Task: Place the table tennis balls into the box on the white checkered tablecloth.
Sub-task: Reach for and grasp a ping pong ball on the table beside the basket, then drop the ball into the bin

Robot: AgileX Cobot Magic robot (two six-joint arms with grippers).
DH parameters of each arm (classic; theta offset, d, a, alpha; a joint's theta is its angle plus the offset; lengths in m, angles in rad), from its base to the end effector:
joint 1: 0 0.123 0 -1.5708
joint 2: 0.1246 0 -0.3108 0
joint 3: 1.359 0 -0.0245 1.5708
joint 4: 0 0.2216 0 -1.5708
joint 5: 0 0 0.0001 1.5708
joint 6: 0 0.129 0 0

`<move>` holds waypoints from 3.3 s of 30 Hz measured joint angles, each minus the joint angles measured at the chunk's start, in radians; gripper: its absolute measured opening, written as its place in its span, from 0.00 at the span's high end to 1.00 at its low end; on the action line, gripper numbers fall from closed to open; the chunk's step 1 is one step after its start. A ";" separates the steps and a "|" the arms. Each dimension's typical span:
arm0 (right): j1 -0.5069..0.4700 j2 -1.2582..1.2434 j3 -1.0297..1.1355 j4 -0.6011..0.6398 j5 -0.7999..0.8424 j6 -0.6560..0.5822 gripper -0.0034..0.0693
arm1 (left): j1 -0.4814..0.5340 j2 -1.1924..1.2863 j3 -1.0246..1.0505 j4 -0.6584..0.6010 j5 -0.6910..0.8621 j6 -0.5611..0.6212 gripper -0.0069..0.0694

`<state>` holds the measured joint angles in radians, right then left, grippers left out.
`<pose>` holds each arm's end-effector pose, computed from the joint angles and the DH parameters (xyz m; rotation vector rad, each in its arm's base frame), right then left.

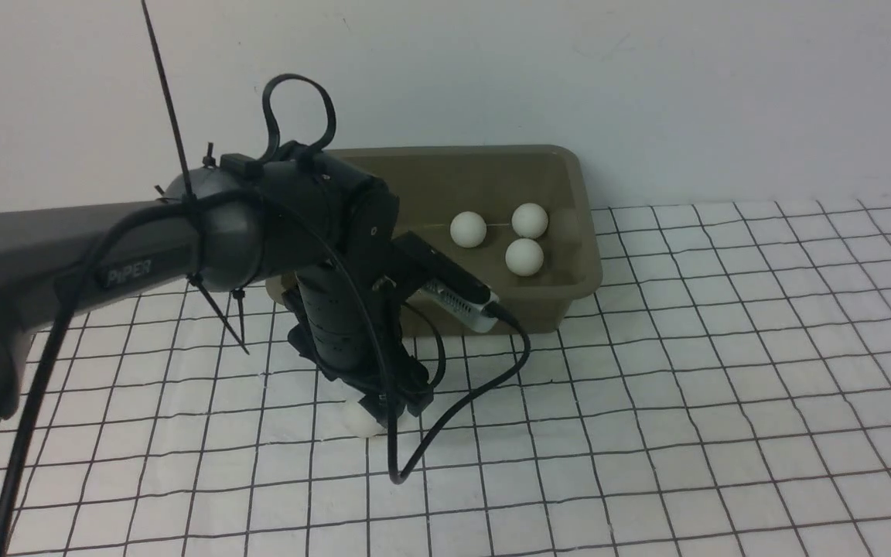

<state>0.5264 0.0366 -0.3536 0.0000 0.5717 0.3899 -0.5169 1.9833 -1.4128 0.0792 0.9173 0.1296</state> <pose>0.0126 0.0073 0.2610 -0.1218 1.7820 0.6676 0.3418 -0.1850 0.1819 1.0006 2.7873 0.0488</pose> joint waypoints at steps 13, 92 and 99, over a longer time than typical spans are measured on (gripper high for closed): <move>0.000 0.000 0.000 0.000 0.000 0.000 0.98 | 0.000 0.050 0.000 0.000 -0.031 0.000 0.21; 0.000 0.000 0.000 0.026 0.000 0.004 0.98 | 0.063 0.157 -0.304 0.332 -0.170 -0.317 0.44; 0.000 0.000 0.000 0.027 0.000 0.006 0.98 | 0.064 0.160 -0.309 0.341 -0.191 -0.317 0.32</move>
<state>0.5264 0.0366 -0.3536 0.0273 0.5719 0.3961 -0.4530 2.1432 -1.7218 0.4202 0.7263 -0.1874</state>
